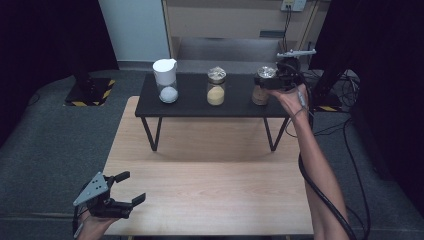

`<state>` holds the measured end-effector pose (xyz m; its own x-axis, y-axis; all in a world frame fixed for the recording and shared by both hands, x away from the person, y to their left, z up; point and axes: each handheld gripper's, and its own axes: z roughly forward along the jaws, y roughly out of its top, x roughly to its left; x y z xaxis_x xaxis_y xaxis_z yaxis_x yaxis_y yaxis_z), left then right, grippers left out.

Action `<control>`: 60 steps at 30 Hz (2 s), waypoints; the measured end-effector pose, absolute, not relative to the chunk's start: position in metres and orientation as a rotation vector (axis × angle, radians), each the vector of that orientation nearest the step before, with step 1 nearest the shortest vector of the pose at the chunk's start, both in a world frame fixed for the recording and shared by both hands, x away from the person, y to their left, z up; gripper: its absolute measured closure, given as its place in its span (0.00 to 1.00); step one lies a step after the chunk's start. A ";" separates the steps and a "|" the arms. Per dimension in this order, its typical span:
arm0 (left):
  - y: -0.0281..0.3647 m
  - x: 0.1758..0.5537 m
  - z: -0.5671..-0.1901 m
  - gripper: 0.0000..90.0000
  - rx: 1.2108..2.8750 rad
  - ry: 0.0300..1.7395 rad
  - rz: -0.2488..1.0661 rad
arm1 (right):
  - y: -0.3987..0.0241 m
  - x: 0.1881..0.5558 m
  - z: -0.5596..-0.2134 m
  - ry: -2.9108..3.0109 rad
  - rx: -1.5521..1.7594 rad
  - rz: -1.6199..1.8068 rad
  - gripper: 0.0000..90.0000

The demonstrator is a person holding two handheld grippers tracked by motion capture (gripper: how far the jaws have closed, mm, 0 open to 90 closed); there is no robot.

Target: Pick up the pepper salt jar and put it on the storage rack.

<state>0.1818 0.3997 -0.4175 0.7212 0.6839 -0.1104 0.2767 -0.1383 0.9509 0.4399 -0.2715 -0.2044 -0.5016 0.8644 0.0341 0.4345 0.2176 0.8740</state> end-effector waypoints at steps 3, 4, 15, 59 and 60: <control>0.400 0.182 -0.418 0.03 1.721 0.770 0.420 | -0.273 0.438 -0.206 2.021 1.185 1.226 0.12; 0.400 0.182 -0.418 0.03 1.721 0.769 0.420 | -0.274 0.438 -0.206 2.022 1.183 1.230 0.12; 0.400 0.182 -0.417 0.03 1.721 0.770 0.421 | -0.271 0.434 -0.200 2.028 1.147 1.246 0.10; 0.400 0.183 -0.418 0.03 1.717 0.770 0.411 | -0.295 0.339 -0.175 1.989 0.902 1.434 0.09; 0.400 0.182 -0.418 0.03 1.718 0.770 0.410 | -0.296 0.336 -0.176 1.989 0.897 1.441 0.09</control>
<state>0.1824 0.3998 -0.4183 0.7236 0.6800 -0.1185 0.2805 -0.1329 0.9506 0.3360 -0.2964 -0.1759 -0.6449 0.7637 -0.0301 0.2094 0.2144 0.9540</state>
